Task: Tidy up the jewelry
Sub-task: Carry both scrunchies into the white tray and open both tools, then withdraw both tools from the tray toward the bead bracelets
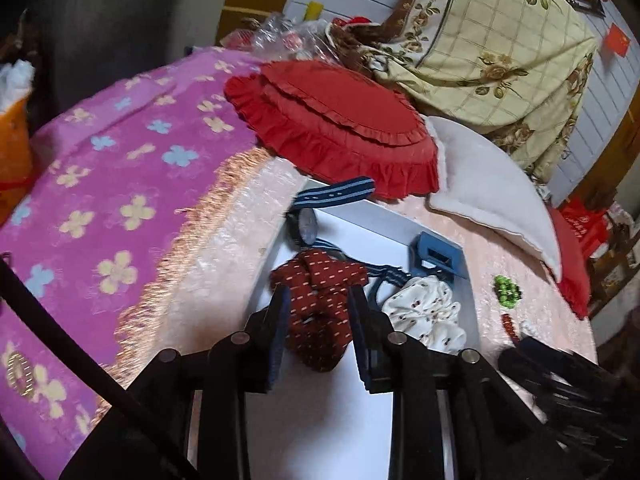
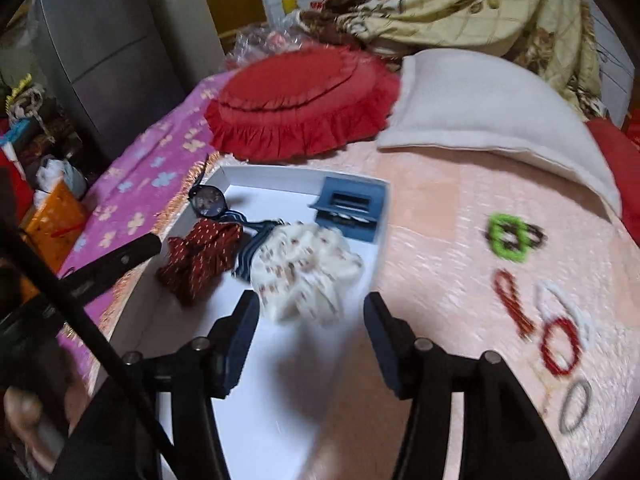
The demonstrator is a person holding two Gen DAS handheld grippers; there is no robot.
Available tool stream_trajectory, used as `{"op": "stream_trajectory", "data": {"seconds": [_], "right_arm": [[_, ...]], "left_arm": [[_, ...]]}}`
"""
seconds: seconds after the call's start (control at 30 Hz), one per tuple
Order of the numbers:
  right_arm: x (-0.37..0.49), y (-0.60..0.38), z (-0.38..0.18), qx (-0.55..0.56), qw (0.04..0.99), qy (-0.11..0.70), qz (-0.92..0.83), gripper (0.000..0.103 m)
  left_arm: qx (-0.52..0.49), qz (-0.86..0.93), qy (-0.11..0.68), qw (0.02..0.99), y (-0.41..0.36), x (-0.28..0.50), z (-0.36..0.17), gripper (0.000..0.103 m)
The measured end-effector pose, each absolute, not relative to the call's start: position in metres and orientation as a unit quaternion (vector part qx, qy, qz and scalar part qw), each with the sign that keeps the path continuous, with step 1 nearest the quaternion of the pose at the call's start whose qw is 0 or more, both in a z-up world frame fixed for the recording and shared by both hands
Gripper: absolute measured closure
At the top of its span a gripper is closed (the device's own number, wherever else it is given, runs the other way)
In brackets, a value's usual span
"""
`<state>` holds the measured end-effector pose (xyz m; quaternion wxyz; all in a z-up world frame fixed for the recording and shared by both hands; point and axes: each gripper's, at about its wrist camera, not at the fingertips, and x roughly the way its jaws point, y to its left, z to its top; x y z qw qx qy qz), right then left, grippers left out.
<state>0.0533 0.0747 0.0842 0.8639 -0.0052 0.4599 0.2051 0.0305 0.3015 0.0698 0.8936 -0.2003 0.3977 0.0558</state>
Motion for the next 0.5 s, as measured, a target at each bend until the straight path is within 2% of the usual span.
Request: {"op": "stream_trajectory", "data": {"seconds": [0.2, 0.33, 0.5], "right_arm": [[0.003, -0.011, 0.088, 0.031, 0.880, 0.450, 0.150, 0.042], [-0.026, -0.064, 0.074, 0.102, 0.880, 0.452, 0.103, 0.041], [-0.039, -0.080, 0.063, 0.118, 0.882, 0.449, 0.077, 0.041]], "left_arm": [[-0.141, 0.138, 0.374, 0.906, 0.280, 0.001, 0.087, 0.085], [-0.118, 0.127, 0.350, 0.921, 0.259, -0.015, 0.102, 0.085], [-0.085, 0.113, 0.324, 0.935, 0.235, -0.028, 0.116, 0.085]]}}
